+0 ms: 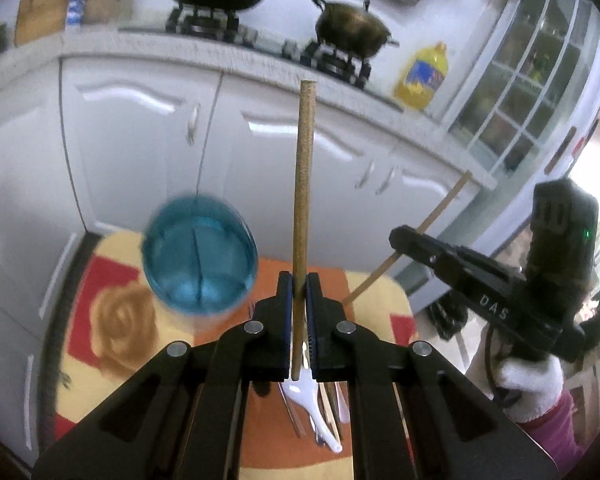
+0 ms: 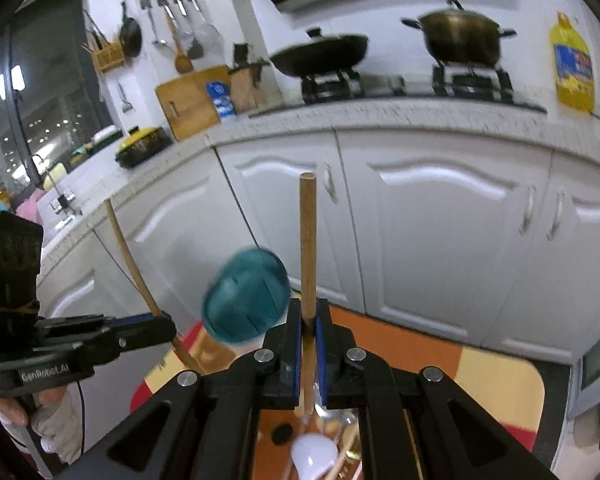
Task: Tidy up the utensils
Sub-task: 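Lift both chopsticks and lower them into the floral cup with both grippers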
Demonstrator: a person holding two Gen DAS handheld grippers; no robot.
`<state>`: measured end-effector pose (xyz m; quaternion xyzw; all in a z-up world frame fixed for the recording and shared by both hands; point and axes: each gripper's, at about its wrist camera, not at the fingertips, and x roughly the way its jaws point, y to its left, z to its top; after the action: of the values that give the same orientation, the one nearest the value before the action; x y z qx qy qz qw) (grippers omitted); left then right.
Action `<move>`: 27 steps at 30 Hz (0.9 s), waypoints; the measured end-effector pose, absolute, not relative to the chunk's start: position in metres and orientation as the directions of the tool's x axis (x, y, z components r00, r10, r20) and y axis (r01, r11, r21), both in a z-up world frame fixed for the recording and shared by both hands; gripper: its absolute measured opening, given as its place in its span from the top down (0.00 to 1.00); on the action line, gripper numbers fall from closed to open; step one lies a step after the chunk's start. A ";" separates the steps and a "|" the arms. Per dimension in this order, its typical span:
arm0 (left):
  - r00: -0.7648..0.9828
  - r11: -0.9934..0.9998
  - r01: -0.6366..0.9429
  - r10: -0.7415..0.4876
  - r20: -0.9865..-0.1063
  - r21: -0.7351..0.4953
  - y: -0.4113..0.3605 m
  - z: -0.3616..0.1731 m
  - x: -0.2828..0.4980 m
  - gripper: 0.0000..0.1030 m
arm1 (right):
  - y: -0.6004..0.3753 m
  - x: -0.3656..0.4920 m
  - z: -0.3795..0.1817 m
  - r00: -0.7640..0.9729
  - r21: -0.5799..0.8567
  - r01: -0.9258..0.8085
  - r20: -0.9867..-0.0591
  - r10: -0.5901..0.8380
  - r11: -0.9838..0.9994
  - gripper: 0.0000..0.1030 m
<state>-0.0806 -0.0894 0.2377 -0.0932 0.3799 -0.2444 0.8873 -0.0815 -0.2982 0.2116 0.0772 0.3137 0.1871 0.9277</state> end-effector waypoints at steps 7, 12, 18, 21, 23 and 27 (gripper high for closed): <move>0.693 0.903 0.300 -0.428 -0.580 -0.308 -0.061 0.273 -0.048 0.95 | -0.277 -0.062 0.258 0.770 0.236 -0.344 -0.482 0.417 0.909 0.94; 0.741 0.948 0.227 -0.317 -0.592 -0.224 -0.054 0.262 -0.017 0.95 | -0.251 -0.034 0.269 0.770 0.239 -0.369 -0.463 0.439 0.898 0.94; 0.735 0.964 0.164 -0.262 -0.626 -0.211 -0.044 0.229 0.017 0.95 | -0.224 0.002 0.250 0.760 0.204 -0.366 -0.497 0.418 0.908 0.94; 0.718 0.968 0.141 -0.243 -0.652 -0.206 -0.044 0.208 0.028 0.95 | -0.221 0.022 0.225 0.731 0.224 -0.357 -0.537 0.420 0.907 0.94; 0.695 0.970 0.129 -0.235 -0.679 -0.204 -0.044 0.191 0.034 0.95 | -0.220 0.032 0.206 0.707 0.240 -0.347 -0.568 0.421 0.907 0.94; 0.666 0.972 0.122 -0.230 -0.709 -0.201 -0.048 0.172 0.037 0.95 | -0.221 0.051 0.168 0.650 0.280 -0.318 -0.631 0.423 0.906 0.94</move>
<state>0.0366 -0.0483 0.1716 -0.0682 0.3970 -0.0968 0.9102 0.0510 -0.2209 0.1683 0.0720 0.3645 0.2047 0.9056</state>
